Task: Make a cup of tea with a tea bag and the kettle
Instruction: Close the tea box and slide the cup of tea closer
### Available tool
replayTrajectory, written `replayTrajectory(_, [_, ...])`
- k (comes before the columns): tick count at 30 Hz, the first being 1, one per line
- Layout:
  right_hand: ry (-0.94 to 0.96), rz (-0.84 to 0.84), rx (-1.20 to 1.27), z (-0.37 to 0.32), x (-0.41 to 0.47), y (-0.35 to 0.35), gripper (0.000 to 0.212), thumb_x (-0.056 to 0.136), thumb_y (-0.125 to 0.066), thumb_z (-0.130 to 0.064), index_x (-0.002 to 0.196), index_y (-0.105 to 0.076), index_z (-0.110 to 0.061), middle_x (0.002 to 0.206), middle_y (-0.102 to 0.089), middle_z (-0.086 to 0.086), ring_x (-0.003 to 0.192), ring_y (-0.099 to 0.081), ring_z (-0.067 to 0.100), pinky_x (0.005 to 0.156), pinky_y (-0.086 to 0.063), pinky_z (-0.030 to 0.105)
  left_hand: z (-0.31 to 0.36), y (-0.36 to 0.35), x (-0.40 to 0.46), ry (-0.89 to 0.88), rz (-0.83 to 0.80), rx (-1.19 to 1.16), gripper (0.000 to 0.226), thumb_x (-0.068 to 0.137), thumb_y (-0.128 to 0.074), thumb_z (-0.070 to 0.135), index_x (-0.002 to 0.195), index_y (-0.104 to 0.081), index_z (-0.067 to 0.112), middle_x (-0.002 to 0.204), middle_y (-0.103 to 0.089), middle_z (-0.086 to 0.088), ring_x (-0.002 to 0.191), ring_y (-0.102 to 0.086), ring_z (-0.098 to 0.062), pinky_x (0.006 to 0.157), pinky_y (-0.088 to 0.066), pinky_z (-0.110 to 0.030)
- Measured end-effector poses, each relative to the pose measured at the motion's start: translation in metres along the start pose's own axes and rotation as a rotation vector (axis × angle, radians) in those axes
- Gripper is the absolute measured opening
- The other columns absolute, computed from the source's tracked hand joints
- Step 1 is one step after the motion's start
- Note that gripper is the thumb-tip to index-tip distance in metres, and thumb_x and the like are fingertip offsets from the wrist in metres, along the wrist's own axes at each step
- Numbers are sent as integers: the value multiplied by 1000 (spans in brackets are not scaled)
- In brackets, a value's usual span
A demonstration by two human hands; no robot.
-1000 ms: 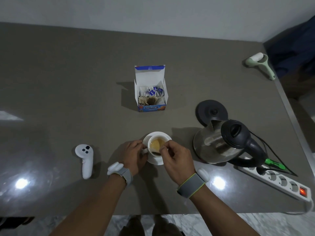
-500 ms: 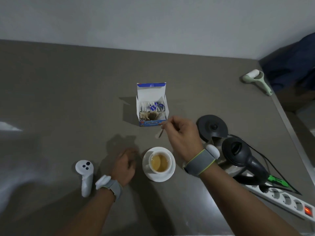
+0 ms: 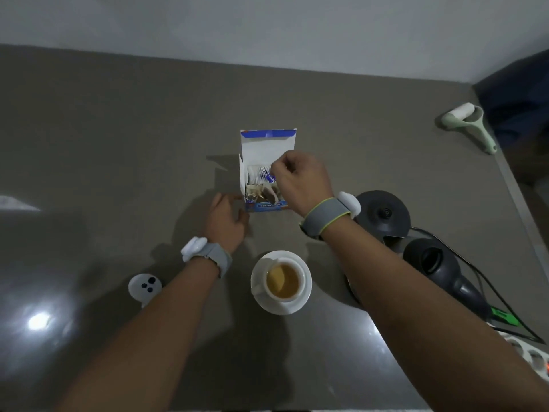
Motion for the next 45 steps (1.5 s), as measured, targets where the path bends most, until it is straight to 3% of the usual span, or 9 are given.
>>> replayTrajectory(5, [-27, -39, -51, 13, 17, -21, 31, 84, -55, -28, 54, -49, -22, 52, -53, -7, 55, -48, 10, 53, -34, 27, -4, 3, 9, 28, 67, -89, 26, 82, -57, 17, 107, -63, 21, 114, -58, -3, 102, -59, -24, 85, -42, -25])
replayTrajectory(12, [-40, -81, -90, 28, 29, -42, 27, 83, -55, -31, 57, -56, -23, 63, -62, -7, 72, -60, 22, 60, -41, 28, -9, -3, 11, 6, 85, -90, 25, 82, -59, 14, 106, -64, 18, 115, -59, -1, 103, -56, -17, 87, -35, -16])
replayTrajectory(19, [-54, -122, -120, 39, 36, -60, 25, 84, -54, -30, 66, -64, -15, 67, -68, 0, 71, -62, 26, 60, -45, 28, -10, -1, 12, -21, 97, -91, 24, 84, -58, 17, 107, -63, 20, 115, -59, 4, 100, -57, -14, 86, -43, -22])
replayTrajectory(22, [-44, -138, -166, 42, 38, -67, 28, 86, -53, -32, 71, -67, -12, 69, -67, 3, 70, -60, 27, 56, -40, 27, -8, -2, 12, -43, 106, -85, 23, 82, -59, 14, 104, -64, 19, 113, -60, 3, 98, -59, -17, 83, -44, -23])
replayTrajectory(27, [-59, -205, -254, 50, 40, -80, 27, 84, -50, -34, 72, -65, -15, 69, -66, 2, 70, -59, 29, 61, -42, 29, -11, -3, 13, -31, 106, -107, 23, 83, -59, 16, 105, -64, 18, 113, -60, 3, 102, -60, -19, 88, -48, -28])
replayTrajectory(32, [16, -216, -349, 45, 50, -86, 26, 88, -51, -34, 76, -67, -17, 74, -66, 3, 69, -59, 30, 55, -37, 27, -10, -2, 14, -22, 99, -101, 21, 86, -57, 21, 105, -64, 20, 115, -59, 5, 102, -60, -19, 88, -52, -38])
replayTrajectory(37, [62, -220, -443, 38, 65, -89, 28, 92, -50, -32, 87, -71, -15, 87, -72, 7, 74, -58, 30, 63, -40, 29, -8, -1, 14, -28, 99, -105, 21, 87, -54, 24, 104, -64, 19, 115, -58, 6, 103, -60, -19, 86, -53, -40])
replayTrajectory(45, [162, -308, -663, 35, 80, -97, 24, 96, -44, -35, 83, -55, -17, 82, -60, 6, 70, -53, 31, 62, -35, 30, -12, -5, 16, -43, 116, -154, 23, 84, -52, 28, 102, -64, 21, 113, -58, 5, 103, -61, -18, 87, -52, -40])
Point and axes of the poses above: each hand's wrist, its own x-axis towards the middle knuckle, its own y-axis out of the back of the hand, z = x × y, the point moved 7 cm from there along x, towards the middle knuckle
